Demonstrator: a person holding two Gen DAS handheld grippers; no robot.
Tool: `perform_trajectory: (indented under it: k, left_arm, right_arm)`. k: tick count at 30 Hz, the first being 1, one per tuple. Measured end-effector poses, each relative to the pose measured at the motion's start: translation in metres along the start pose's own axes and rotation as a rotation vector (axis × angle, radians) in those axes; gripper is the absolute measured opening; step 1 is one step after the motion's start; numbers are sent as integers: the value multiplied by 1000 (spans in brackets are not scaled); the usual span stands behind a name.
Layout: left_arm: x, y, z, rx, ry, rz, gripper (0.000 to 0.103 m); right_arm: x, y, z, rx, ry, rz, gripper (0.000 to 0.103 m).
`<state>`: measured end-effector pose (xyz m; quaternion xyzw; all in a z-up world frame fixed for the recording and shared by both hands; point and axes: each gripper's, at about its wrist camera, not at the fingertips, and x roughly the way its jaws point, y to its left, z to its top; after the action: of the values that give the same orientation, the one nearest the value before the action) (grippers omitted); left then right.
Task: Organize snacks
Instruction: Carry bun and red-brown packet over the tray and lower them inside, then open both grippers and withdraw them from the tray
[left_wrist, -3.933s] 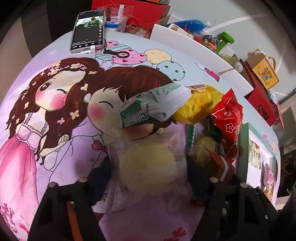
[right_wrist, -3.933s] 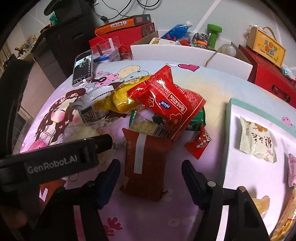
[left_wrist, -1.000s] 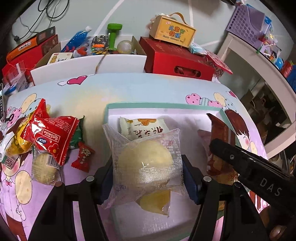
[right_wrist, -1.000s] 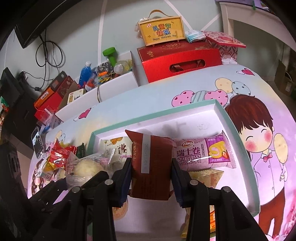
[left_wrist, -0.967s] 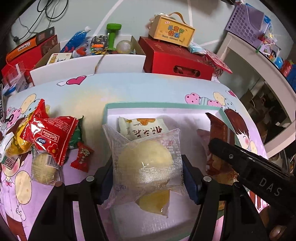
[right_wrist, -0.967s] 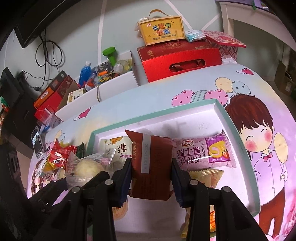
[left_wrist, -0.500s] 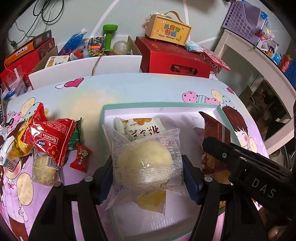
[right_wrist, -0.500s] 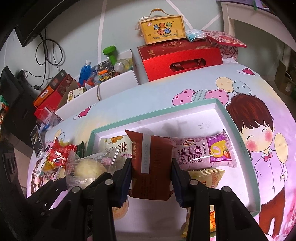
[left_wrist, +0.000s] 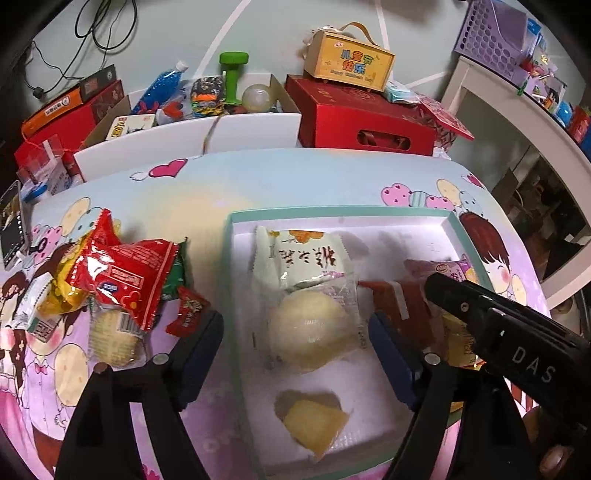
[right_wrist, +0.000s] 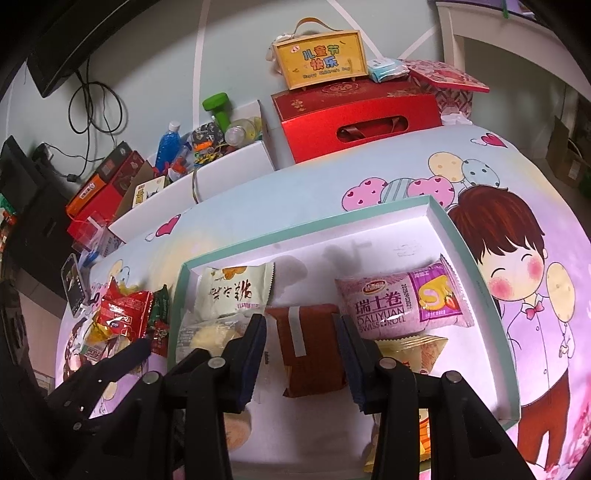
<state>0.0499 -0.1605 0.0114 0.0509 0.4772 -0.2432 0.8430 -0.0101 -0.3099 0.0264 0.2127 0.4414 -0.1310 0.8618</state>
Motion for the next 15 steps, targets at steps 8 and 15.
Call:
perform_trajectory:
  k: [8, 15]
  left_arm:
    - [-3, 5, 2, -8, -5, 23, 82]
    - [-6, 18, 2, -42, -14, 113, 93]
  right_arm:
    - [-1, 0, 0, -1, -4, -1, 44]
    - [-3, -5, 2, 11, -23, -32, 81]
